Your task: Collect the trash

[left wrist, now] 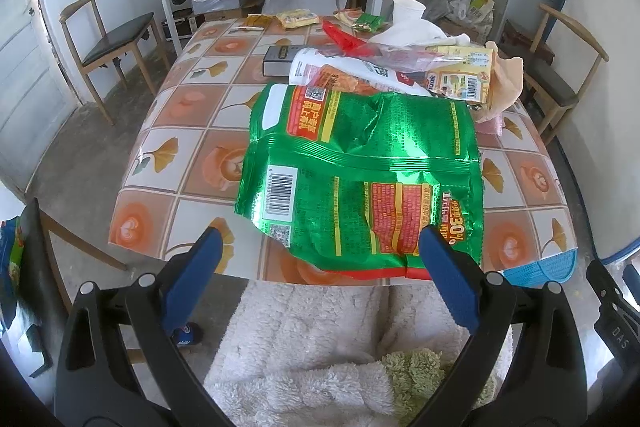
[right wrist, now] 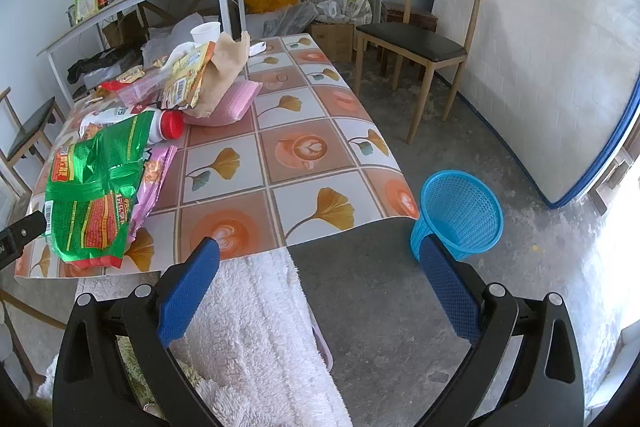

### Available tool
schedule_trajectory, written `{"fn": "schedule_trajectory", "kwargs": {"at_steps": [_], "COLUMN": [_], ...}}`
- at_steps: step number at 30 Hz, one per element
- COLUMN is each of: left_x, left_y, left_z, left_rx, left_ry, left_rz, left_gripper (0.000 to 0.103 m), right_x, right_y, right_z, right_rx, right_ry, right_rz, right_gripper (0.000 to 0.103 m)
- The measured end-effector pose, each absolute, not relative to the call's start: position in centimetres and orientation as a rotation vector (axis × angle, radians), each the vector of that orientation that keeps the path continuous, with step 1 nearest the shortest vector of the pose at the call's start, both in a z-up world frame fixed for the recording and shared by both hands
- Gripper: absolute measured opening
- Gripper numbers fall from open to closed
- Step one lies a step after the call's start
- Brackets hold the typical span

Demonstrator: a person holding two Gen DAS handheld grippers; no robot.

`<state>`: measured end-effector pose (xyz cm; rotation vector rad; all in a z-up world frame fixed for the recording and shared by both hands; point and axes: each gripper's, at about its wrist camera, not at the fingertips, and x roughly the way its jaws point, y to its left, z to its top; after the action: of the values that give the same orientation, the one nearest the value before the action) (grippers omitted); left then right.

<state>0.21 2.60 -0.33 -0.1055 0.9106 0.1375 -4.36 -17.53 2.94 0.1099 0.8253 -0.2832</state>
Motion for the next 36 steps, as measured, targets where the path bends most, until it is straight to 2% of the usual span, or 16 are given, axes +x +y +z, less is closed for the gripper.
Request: {"fn": "schedule_trajectory", "kwargs": {"at_steps": [36], "left_x": [0.31], "left_y": [2.96], "left_z": [-0.53], "left_rx": [-0.098], "left_ry": [0.921], "left_rz": [0.147], "left_gripper": [0.094], "right_x": [-4.32], "right_y": [-17.73], "right_z": [2.65], "right_rx": [0.117], "right_ry": [0.827], "right_rz": [-0.282], "right_gripper": [0.097]}}
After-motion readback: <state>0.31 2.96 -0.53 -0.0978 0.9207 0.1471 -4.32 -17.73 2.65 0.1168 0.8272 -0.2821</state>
